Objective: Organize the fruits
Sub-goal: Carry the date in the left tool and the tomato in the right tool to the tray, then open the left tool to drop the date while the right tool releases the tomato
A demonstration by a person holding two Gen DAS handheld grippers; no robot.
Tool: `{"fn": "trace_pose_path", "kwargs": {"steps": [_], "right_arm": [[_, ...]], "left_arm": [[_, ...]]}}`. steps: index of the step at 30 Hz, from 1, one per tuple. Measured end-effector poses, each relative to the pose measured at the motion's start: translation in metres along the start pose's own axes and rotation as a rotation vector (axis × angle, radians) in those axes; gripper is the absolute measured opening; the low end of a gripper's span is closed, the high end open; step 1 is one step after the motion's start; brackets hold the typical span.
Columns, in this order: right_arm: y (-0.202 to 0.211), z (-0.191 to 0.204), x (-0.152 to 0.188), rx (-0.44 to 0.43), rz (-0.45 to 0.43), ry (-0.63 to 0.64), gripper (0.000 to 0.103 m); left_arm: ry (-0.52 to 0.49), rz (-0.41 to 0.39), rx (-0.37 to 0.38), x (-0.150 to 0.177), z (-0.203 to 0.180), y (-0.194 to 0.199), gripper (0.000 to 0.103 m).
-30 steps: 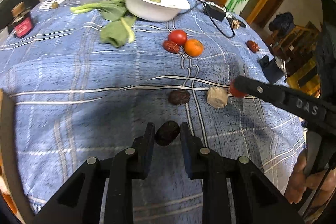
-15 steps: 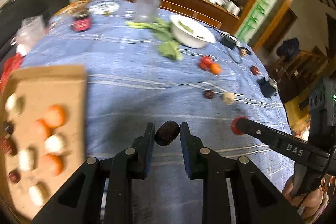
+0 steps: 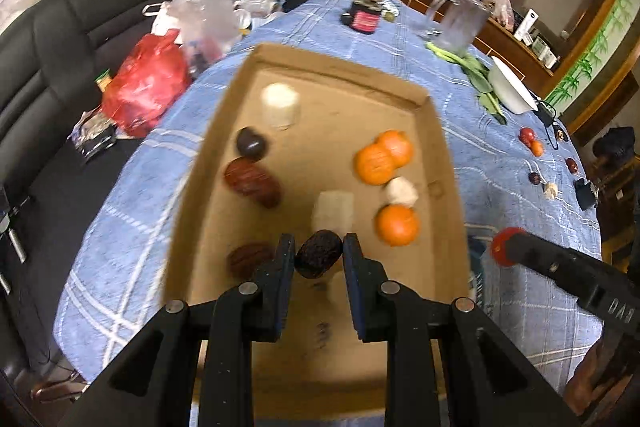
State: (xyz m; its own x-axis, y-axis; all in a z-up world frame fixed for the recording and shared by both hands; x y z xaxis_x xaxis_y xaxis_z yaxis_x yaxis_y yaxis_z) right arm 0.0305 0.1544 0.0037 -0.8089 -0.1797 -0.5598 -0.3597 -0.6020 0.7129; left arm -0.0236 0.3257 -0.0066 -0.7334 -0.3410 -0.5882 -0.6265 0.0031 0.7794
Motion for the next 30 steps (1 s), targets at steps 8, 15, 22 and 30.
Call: {"fn": "trace_pose_path", "kwargs": {"steps": [8,15,22,30], "right_arm": [[-0.04,0.051,0.045,-0.001,0.1,0.157,0.035],[-0.058,0.057,0.069,0.038,0.147,0.205,0.035],[-0.06,0.059,0.071,0.056,0.133,0.216,0.036],[-0.044,0.065,0.065,0.039,0.099,0.214,0.057]], "left_arm": [[-0.042,0.06,0.0,0.023,0.017,-0.001,0.024],[-0.076,0.113,-0.013,0.041,0.02,-0.011,0.024],[-0.076,0.132,-0.013,0.048,0.02,-0.012,0.025],[-0.012,0.097,0.0,0.032,0.023,0.004,0.049]]}}
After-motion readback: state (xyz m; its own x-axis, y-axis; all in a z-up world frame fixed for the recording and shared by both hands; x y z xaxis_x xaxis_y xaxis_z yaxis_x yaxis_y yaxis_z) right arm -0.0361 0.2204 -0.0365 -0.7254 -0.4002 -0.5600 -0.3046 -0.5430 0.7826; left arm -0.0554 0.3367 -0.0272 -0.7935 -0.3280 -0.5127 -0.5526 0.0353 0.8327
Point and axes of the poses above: each gripper's, at about its wrist camera, not at the fingertips, and y roughly against the way its jaws point, z to its left, x to its underside, the point moved 9 cm from there along -y, roughly the way its jaws point, and after that the axes turned 8 degrees about -z, right-handed, at the moved point
